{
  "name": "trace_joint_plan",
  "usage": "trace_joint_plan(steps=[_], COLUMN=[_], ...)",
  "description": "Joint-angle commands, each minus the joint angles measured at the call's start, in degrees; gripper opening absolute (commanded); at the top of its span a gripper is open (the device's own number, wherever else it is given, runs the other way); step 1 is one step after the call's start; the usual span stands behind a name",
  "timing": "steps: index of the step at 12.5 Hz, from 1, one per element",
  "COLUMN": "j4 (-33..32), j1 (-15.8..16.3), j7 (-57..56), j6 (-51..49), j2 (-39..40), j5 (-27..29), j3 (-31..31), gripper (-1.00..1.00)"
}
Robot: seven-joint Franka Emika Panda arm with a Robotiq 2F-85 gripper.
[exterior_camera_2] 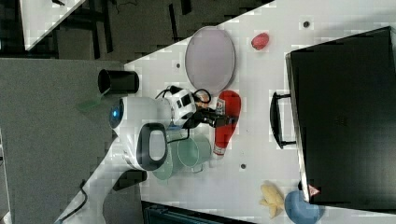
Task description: Pick ketchup from strainer and place it on the table
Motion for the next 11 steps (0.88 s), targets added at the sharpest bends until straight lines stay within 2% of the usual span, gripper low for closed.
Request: trace_joint_plan(steps=[1, 3, 4, 7, 8, 11], j4=[-3.9, -6.3, -7.0, -7.2, -7.1, -5.0], j1=[1.8, 1.7, 1.8, 1.7, 1.7, 1.7], j7=[-2.6, -2.6, -2.6, -2.6, -2.6, -2.3], j6=[4.8, 10.5, 13.0, 16.6, 16.3, 15.7], j2=[-0.3, 1.8, 3.0, 4.8, 4.2, -0.7], j5=[0.2, 0.2, 0.2, 0.1, 0.1, 0.1], j3=[0.9, 1.0, 1.1, 0.9, 0.9, 1.2], gripper=[0.19, 0.19, 0.27, 0.89, 0.99, 1.00])
